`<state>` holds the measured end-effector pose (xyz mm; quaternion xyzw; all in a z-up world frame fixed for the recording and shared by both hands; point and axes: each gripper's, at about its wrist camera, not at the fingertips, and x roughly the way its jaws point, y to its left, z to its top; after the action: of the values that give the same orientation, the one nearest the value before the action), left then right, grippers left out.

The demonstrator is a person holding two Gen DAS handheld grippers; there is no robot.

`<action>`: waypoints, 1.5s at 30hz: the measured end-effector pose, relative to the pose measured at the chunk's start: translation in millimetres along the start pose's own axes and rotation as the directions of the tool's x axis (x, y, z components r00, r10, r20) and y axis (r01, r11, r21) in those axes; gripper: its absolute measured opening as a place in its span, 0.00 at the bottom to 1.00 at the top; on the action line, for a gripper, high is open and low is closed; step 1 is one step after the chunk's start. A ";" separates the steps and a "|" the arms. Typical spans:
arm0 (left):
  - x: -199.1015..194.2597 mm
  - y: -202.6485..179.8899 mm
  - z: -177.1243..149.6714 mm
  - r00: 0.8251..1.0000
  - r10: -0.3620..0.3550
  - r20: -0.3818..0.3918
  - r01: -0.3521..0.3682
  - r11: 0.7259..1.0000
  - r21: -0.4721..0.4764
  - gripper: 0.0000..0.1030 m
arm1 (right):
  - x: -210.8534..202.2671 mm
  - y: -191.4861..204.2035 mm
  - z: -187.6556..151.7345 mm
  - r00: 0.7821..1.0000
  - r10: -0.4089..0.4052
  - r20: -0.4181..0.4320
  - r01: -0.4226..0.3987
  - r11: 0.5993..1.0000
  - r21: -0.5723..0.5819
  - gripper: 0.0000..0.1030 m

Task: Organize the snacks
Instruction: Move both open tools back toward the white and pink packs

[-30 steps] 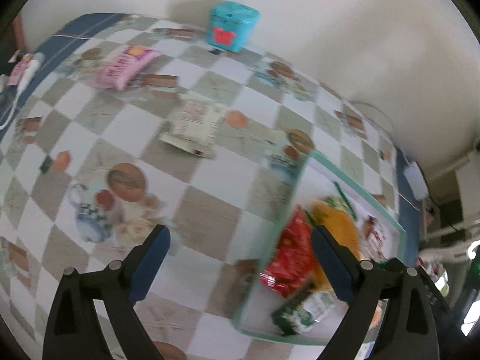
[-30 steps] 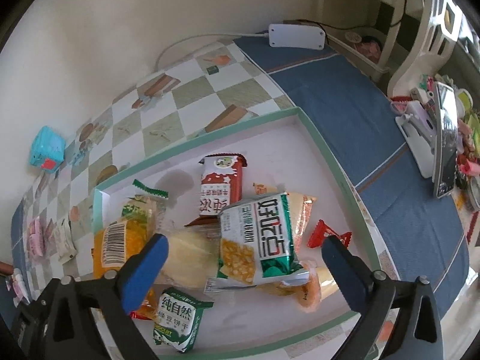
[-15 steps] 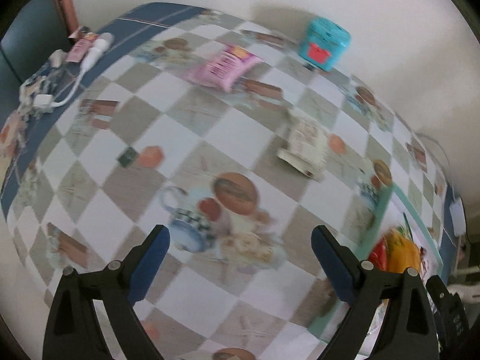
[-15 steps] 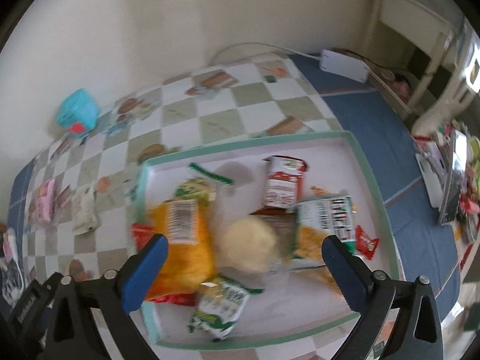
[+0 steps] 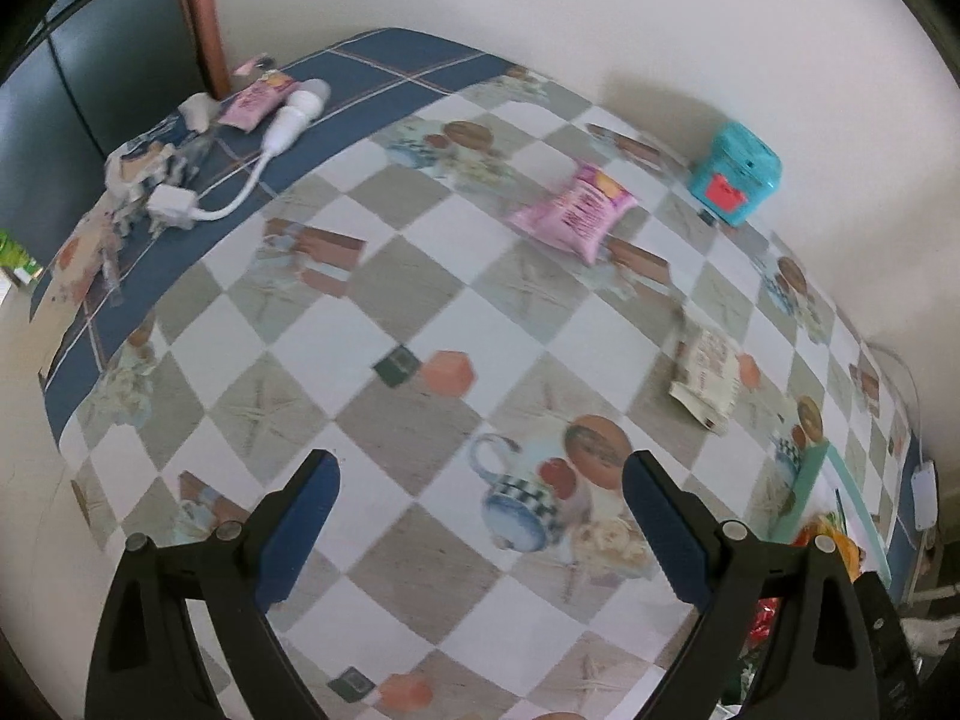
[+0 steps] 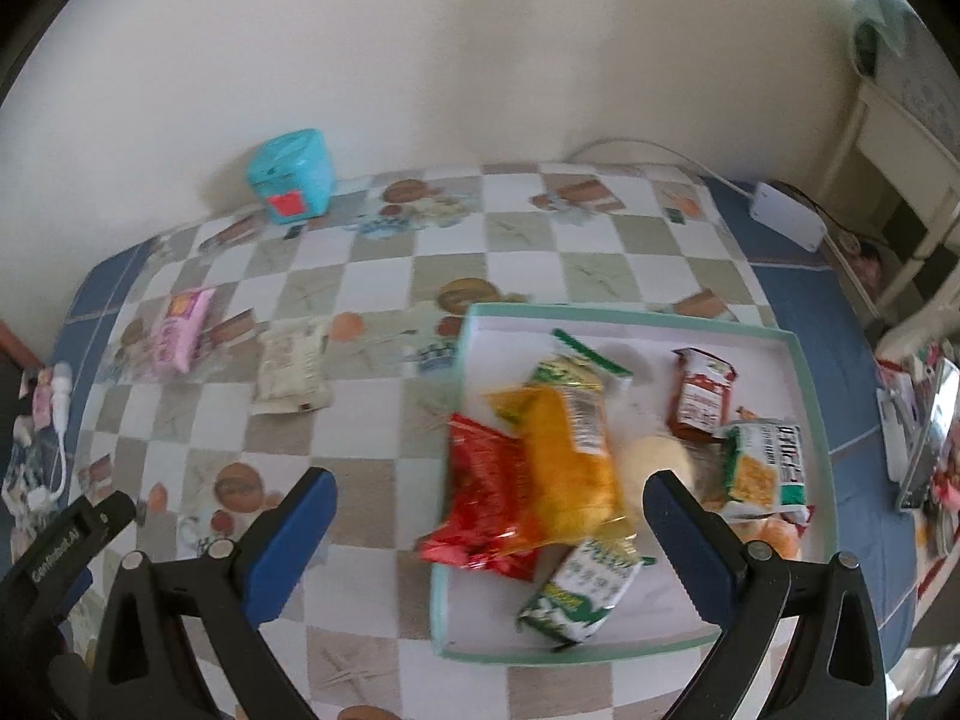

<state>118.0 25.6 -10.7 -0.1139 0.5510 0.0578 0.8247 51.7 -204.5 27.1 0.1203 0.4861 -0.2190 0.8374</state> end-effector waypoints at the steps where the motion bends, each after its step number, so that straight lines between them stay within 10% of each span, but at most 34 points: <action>1: -0.5 5.8 1.1 1.000 0.002 0.002 -0.002 1.000 -0.017 0.93 | -0.7 5.7 -1.1 1.000 -0.002 0.003 0.002 1.000 -0.013 1.00; 31: 21.2 62.4 16.4 0.998 0.057 -0.016 -0.058 0.995 -0.081 0.93 | 38.2 94.8 -21.2 0.988 0.151 -0.029 -0.153 0.973 -0.172 1.00; 45: 58.6 25.6 77.7 0.997 -0.083 -0.009 0.083 0.973 0.217 0.93 | 72.1 102.9 28.3 0.967 0.251 0.030 -0.242 0.954 -0.175 1.00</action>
<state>204.6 68.1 -39.3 -0.0461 0.5487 -0.0371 0.8339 154.1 -144.2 -22.4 0.1026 0.4624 -0.0735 0.8777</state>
